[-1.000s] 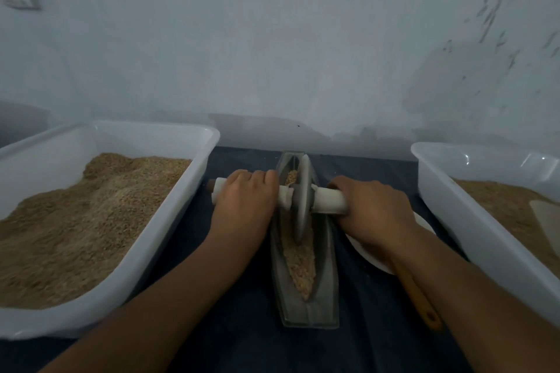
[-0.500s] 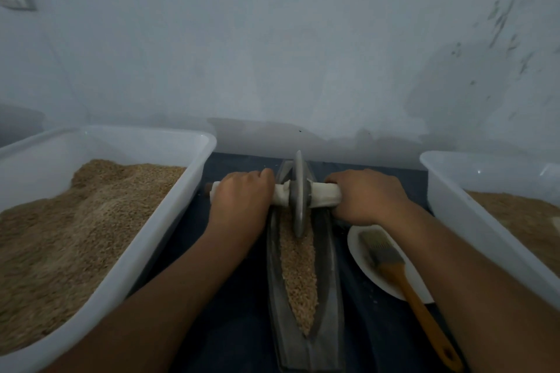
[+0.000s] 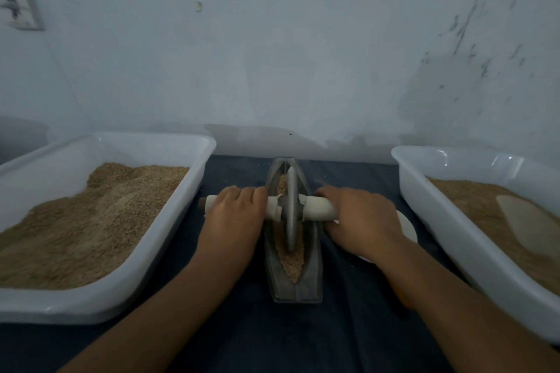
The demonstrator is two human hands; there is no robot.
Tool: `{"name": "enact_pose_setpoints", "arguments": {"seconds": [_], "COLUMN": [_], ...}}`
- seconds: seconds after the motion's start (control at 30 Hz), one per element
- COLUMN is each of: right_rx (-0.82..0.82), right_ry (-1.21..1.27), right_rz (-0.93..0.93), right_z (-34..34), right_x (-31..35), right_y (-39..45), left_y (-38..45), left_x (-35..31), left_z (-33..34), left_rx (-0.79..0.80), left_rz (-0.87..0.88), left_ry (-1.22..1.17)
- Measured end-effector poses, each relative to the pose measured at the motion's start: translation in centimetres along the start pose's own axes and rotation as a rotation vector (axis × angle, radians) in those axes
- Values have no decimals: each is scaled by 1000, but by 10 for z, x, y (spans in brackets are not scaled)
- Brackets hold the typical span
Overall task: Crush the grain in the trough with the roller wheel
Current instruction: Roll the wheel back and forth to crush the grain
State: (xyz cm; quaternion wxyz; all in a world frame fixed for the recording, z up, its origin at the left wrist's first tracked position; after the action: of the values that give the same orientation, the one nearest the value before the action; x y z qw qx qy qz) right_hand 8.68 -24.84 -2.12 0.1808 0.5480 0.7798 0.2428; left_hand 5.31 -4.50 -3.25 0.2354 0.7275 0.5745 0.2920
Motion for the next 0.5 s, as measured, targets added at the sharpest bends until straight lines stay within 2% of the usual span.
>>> {"name": "enact_pose_setpoints", "arguments": {"seconds": [0.23,0.5], "right_rx": [-35,-31], "right_ry": [51,-32], "right_rz": [47,-44], "right_z": [-15,-4], "right_x": [4,4], "right_y": [-25,0], "left_y": [-13,-5], "left_x": [-11,2], "left_z": [-21,-1], "left_rx": [-17,25], "left_rz": [24,-14], "left_ry": [-25,-17]}}
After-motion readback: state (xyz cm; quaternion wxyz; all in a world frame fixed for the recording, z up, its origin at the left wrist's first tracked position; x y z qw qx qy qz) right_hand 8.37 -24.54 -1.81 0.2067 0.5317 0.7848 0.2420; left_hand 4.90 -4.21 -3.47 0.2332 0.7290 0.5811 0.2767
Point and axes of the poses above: each hand's wrist, its own y-axis towards the middle knuckle, its own z-axis out of the palm, x = y × z, the point moved 4 cm from there along y, towards the middle knuckle, and after that the axes turned 13 degrees about -x, right-handed, at the moved point
